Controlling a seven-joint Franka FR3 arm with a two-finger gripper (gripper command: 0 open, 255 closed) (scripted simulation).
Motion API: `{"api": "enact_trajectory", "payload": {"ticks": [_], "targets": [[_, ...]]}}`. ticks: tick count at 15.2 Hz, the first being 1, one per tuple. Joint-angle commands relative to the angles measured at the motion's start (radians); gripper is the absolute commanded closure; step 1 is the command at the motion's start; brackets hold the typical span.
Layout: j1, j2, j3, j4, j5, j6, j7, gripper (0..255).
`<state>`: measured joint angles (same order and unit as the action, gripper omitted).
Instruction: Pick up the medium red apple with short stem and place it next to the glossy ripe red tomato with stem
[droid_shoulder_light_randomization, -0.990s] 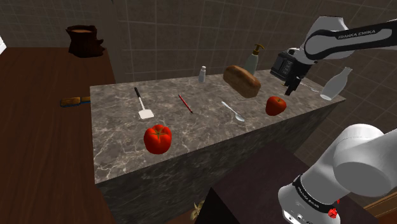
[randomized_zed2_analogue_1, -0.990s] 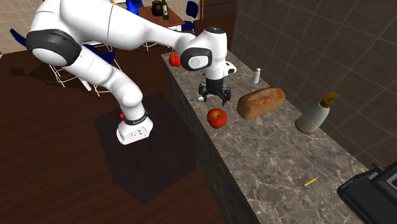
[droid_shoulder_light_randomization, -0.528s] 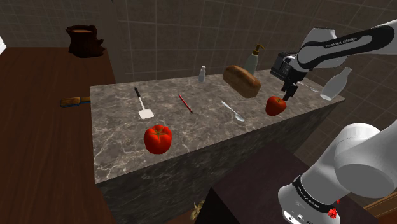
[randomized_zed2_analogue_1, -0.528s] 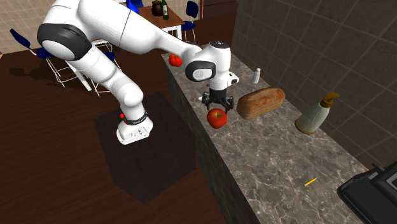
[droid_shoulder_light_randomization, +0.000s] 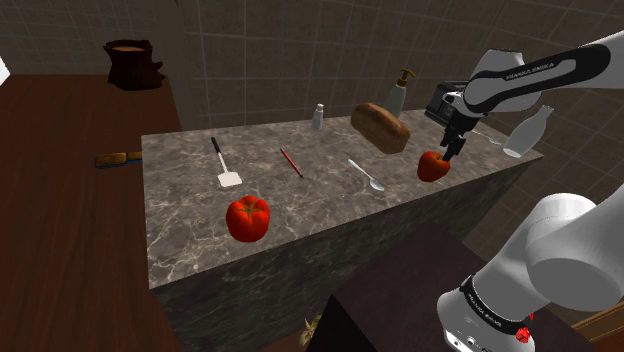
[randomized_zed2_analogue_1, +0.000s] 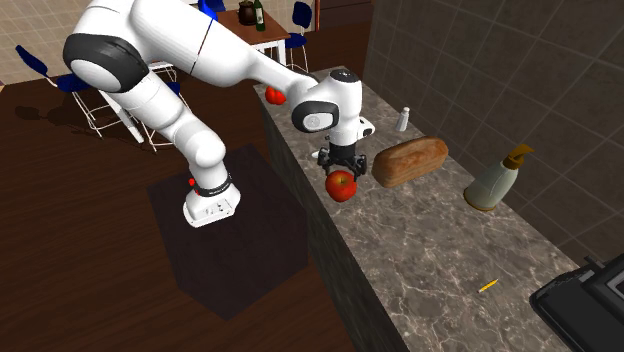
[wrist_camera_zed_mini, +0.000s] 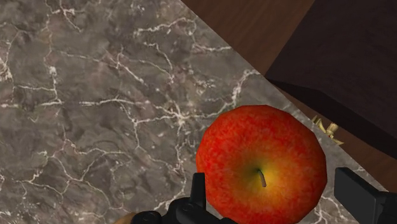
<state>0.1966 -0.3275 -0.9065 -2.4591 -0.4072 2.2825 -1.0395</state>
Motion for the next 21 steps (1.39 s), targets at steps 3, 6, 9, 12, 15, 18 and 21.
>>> {"api": "enact_trajectory", "payload": {"ticks": [3, 6, 9, 12, 15, 18, 21], "targets": [[0.000, 0.000, 0.000, 0.000, 0.000, 0.000, 0.000, 255], [0.000, 0.000, 0.000, 0.000, 0.000, 0.000, 0.000, 255], [0.000, 0.000, 0.000, 0.000, 0.000, 0.000, 0.000, 255], [0.000, 0.000, 0.000, 0.000, 0.000, 0.000, 0.000, 255], [-0.010, -0.030, 0.023, 0.021, -0.009, -0.049, 0.008, 255], [-0.018, -0.057, 0.044, 0.044, -0.013, -0.097, 0.013, 255], [-0.024, -0.080, 0.064, 0.069, -0.015, -0.144, 0.016, 255]]}}
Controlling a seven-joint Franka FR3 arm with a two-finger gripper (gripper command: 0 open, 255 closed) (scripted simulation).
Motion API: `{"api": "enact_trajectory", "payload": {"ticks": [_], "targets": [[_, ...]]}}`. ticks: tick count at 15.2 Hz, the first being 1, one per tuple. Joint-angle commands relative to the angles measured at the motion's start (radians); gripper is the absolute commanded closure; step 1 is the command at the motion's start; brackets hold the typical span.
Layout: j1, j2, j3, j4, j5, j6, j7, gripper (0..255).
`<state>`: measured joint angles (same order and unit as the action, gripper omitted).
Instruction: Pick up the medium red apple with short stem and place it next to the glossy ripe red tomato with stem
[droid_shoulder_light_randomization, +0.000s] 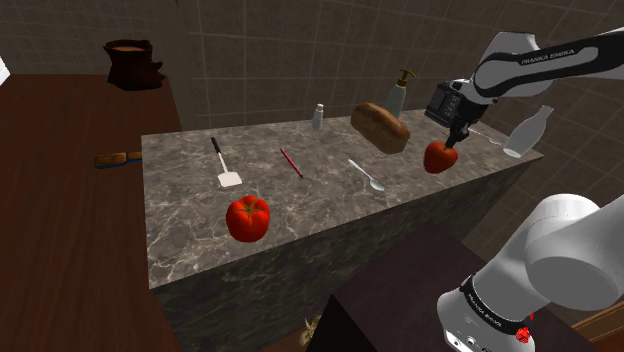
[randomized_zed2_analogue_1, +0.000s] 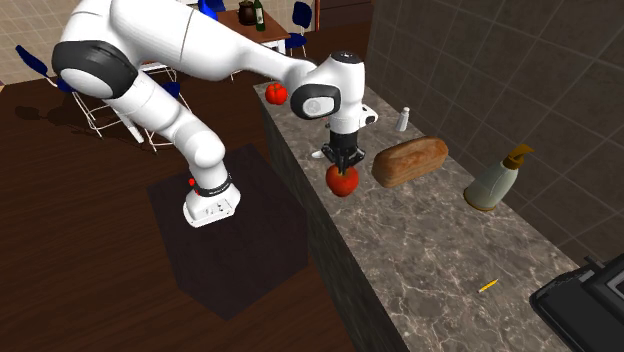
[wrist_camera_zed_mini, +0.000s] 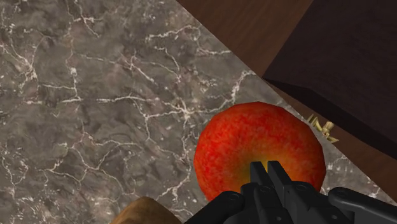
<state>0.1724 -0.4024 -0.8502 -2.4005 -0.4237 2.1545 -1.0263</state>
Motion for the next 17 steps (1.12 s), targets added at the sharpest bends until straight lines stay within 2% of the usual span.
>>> {"api": "enact_trajectory", "payload": {"ticks": [1, 17], "targets": [[-0.002, -0.013, 0.014, 0.018, 0.001, -0.031, 0.003, 255], [-0.009, -0.079, 0.097, 0.181, 0.021, -0.260, -0.002, 255]]}}
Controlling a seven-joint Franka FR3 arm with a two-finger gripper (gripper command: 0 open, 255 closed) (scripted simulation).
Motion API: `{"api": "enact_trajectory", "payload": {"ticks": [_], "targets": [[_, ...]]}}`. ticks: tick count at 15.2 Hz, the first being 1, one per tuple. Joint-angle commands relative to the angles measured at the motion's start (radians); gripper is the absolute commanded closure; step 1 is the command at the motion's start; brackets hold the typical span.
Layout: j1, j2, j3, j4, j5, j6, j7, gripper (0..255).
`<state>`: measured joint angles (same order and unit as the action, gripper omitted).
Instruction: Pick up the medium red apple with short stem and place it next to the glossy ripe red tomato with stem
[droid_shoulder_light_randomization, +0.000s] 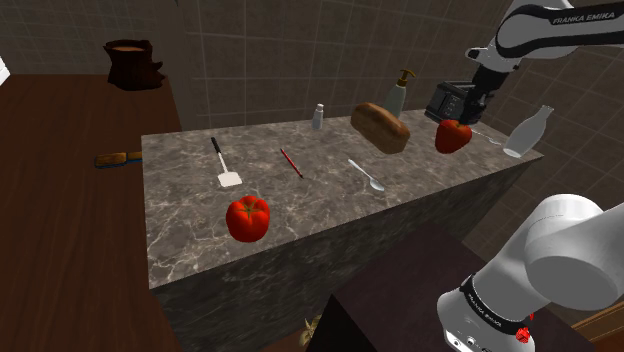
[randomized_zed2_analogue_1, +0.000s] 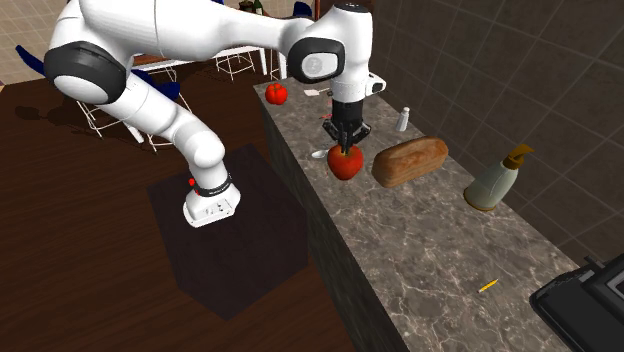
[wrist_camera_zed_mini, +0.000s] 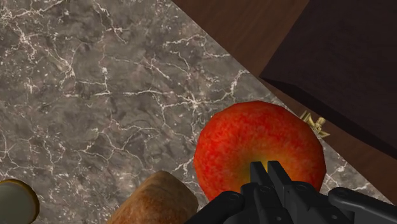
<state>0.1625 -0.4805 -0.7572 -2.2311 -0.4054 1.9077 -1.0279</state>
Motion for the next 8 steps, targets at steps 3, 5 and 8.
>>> {"api": "enact_trajectory", "payload": {"ticks": [3, 5, 8], "targets": [[0.002, -0.005, 0.016, 0.047, 0.008, -0.053, -0.004, 255], [0.004, -0.007, 0.023, 0.072, 0.013, -0.079, -0.007, 255], [0.006, -0.007, 0.033, 0.110, 0.020, -0.119, -0.012, 255]]}}
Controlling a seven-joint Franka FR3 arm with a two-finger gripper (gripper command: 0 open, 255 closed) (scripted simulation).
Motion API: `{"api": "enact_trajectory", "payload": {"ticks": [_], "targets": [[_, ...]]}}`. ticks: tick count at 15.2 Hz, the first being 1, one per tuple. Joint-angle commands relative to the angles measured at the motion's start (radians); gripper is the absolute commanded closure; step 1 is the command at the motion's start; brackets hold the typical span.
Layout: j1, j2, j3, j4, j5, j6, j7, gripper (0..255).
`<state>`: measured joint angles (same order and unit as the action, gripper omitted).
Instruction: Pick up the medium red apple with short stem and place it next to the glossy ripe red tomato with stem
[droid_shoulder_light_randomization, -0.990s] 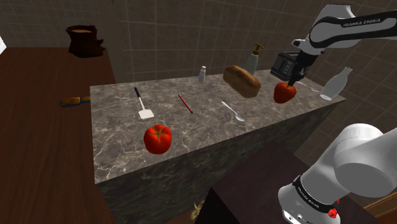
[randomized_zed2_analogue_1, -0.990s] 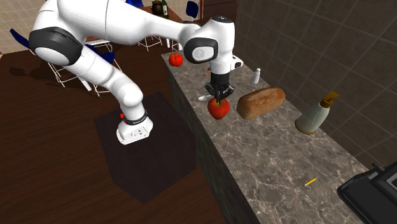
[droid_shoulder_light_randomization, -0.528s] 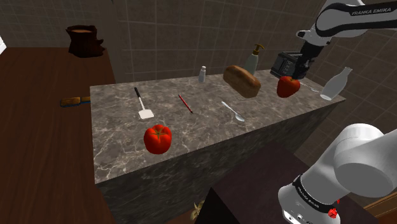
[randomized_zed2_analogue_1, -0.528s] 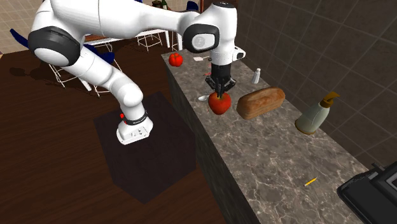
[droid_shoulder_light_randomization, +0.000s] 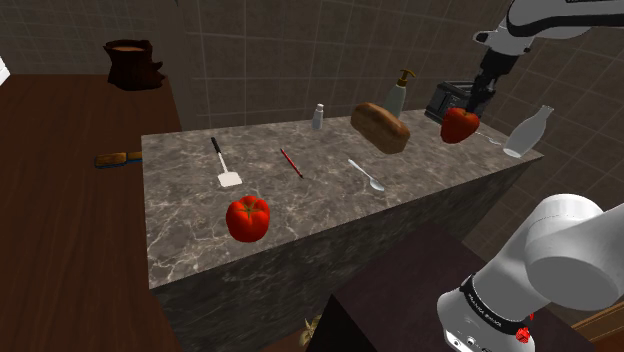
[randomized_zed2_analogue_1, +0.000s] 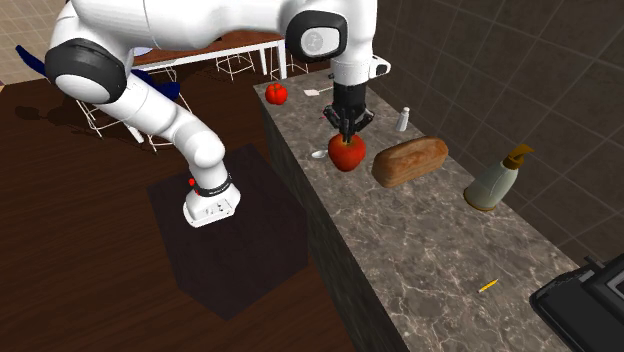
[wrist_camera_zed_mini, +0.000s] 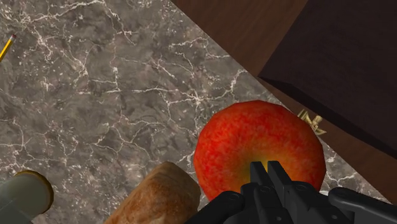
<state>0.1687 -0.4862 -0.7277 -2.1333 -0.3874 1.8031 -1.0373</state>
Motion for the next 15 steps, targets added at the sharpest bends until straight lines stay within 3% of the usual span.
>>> {"api": "enact_trajectory", "payload": {"ticks": [1, 15], "targets": [[0.001, -0.001, 0.006, 0.026, 0.004, -0.027, -0.004, 255], [0.074, -0.046, 0.278, -0.071, 0.083, -0.059, 0.320, 255]]}}
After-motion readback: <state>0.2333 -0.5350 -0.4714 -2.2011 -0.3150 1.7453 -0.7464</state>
